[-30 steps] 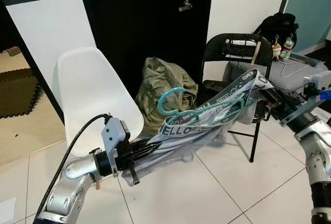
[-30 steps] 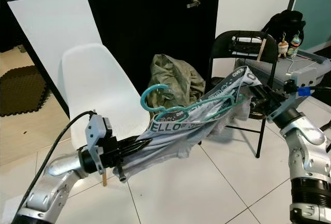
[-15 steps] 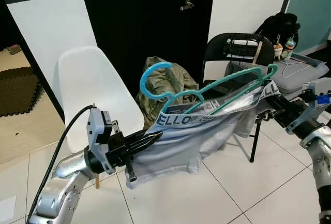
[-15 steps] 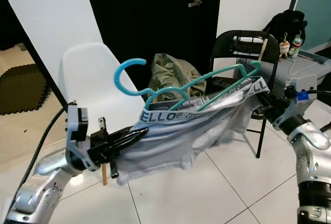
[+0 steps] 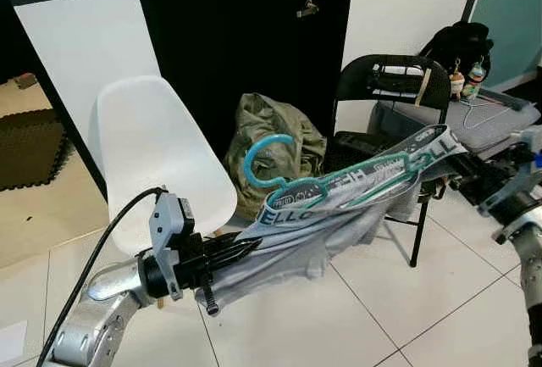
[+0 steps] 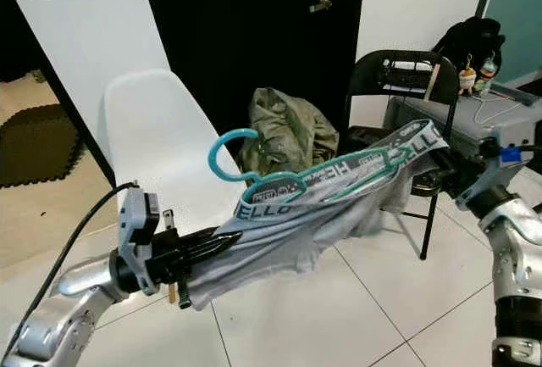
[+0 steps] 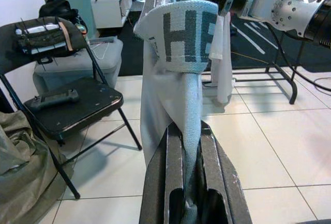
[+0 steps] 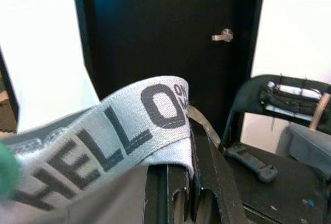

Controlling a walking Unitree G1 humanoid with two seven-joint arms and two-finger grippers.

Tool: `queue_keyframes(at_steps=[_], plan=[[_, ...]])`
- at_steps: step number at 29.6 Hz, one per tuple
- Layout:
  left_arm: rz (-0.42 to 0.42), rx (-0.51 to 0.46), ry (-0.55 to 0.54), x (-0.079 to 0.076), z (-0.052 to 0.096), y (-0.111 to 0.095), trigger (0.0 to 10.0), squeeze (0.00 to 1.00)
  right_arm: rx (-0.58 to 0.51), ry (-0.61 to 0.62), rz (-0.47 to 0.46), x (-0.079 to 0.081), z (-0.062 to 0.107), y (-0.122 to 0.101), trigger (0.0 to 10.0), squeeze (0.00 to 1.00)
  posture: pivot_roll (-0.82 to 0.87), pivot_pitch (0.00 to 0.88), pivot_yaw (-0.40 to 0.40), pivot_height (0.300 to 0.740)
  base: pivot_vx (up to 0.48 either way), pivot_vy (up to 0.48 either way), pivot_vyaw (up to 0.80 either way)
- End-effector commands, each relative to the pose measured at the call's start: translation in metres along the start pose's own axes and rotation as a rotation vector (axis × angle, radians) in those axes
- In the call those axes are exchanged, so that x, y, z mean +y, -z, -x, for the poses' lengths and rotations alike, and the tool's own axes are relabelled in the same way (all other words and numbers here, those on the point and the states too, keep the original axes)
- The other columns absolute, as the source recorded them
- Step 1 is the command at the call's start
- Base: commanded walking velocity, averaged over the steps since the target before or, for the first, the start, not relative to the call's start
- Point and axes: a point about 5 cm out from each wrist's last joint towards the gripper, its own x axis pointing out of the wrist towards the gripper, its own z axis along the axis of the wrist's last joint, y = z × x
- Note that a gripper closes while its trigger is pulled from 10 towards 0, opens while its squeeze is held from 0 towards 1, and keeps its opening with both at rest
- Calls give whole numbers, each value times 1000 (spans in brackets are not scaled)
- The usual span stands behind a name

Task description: Hang hanger

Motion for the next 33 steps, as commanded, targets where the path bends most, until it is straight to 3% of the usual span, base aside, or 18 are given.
queue_keyframes(at_steps=[1,13,33], plan=[[-17,14,-15,3,0,1,10000,0,-18,-18,-2,2,1,-4,0,0,-28,0,24,740,0,0,0],[-57,-30,-152,19,-2,-7,10000,0,-35,-76,-8,6,4,-9,0,0,-30,0,26,740,0,0,0],[-11,-45,-37,1,-4,-6,10000,0,-33,16,23,-7,1,-13,0,0,-23,0,23,740,0,0,0]])
